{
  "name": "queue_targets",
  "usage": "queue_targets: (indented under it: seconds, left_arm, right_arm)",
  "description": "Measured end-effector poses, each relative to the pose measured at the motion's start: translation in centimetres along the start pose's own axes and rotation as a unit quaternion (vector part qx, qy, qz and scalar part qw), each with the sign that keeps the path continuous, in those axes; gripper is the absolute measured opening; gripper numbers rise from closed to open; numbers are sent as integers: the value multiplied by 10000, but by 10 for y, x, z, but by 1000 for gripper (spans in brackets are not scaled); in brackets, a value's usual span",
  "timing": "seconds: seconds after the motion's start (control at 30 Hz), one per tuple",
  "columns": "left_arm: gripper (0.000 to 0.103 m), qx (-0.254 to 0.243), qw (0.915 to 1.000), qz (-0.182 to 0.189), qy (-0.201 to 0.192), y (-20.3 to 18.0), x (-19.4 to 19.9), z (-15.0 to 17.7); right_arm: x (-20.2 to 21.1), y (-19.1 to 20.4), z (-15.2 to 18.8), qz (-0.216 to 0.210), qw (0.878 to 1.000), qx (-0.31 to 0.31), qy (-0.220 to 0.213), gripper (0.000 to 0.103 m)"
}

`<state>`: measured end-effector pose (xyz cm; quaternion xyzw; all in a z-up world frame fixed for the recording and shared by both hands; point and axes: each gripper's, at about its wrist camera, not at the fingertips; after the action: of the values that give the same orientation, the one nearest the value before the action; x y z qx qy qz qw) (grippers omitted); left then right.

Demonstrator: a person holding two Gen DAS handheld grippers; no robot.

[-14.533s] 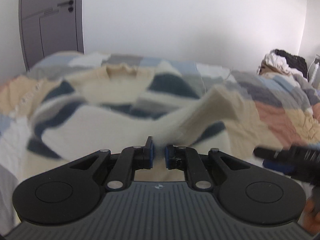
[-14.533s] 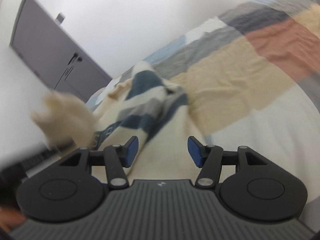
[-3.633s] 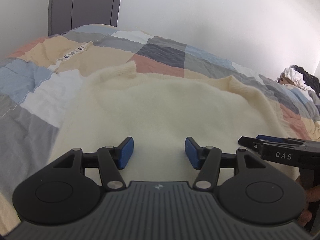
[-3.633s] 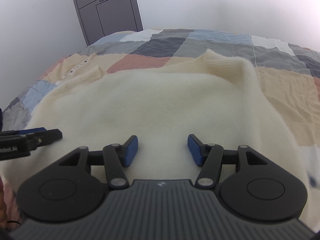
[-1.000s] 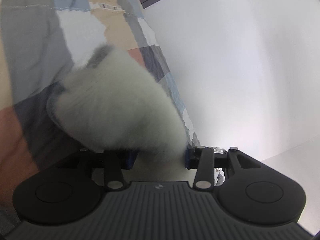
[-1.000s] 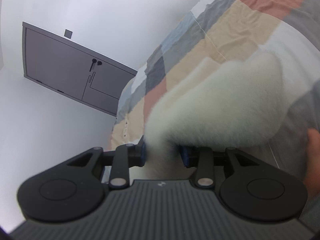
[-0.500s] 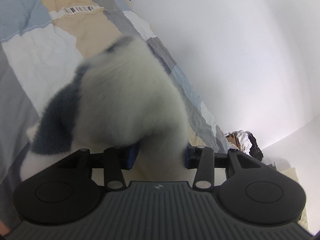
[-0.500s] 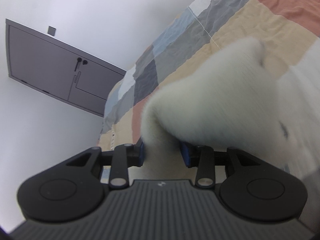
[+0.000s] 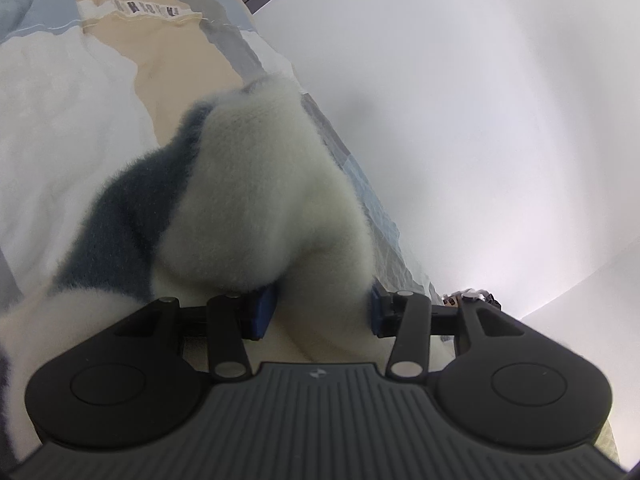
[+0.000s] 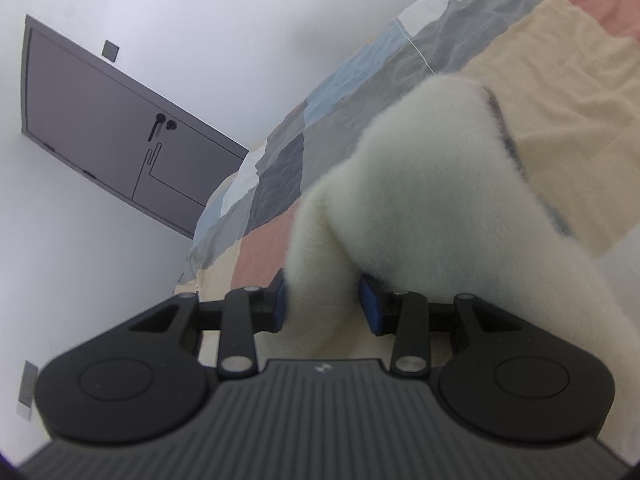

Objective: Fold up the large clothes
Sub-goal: 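Fold the held edge over the blanket and open both grippers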

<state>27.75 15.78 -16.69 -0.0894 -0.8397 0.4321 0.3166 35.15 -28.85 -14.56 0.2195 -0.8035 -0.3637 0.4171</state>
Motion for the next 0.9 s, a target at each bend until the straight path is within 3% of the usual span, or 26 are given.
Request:
queue_targets:
  seconds: [0.27,0.33,0.4,0.53,0.57,0.67,0.8,0.9]
  left_arm:
    - [56,42,9999,-55,-102,-8,12,9]
    - [63,274,9995,47,-131,-8,19,9]
    - [75,204,9996,-13,-197,-18,30,16]
    - [75,-14,10000,2,-25,-36,48,34]
    - [75,-122,9999,-59,15,-39,51,39]
    - [75,-600,9969,-501,30,-52,52,47]
    - [75,-1345,9818,-1340,-68,-72,39,38]
    - [75,-1650,9711,-1717,-167,-75,25,27]
  right_arm:
    - [18,14,9,89,9996,244,-108,42]
    - [27,22,13,157,9989,412,-147,48]
    - [36,32,20,297,9969,701,-204,57]
    - [54,52,40,657,9893,1277,-264,65]
    - [58,55,45,610,9879,1411,-217,74]
    - [65,67,59,748,9790,1890,-123,75]
    - [55,84,69,1182,9534,2772,-109,75]
    - [39,87,61,1361,9460,2944,-31,74]
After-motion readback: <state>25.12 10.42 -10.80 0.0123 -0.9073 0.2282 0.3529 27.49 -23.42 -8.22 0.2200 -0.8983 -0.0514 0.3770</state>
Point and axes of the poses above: each gripper's, at about its wrist camera, not at the fingertips, and x roughly against the way its jaws point, y to its left, z to its underside, and after that the axes turned 10 degrees about y, right-handed
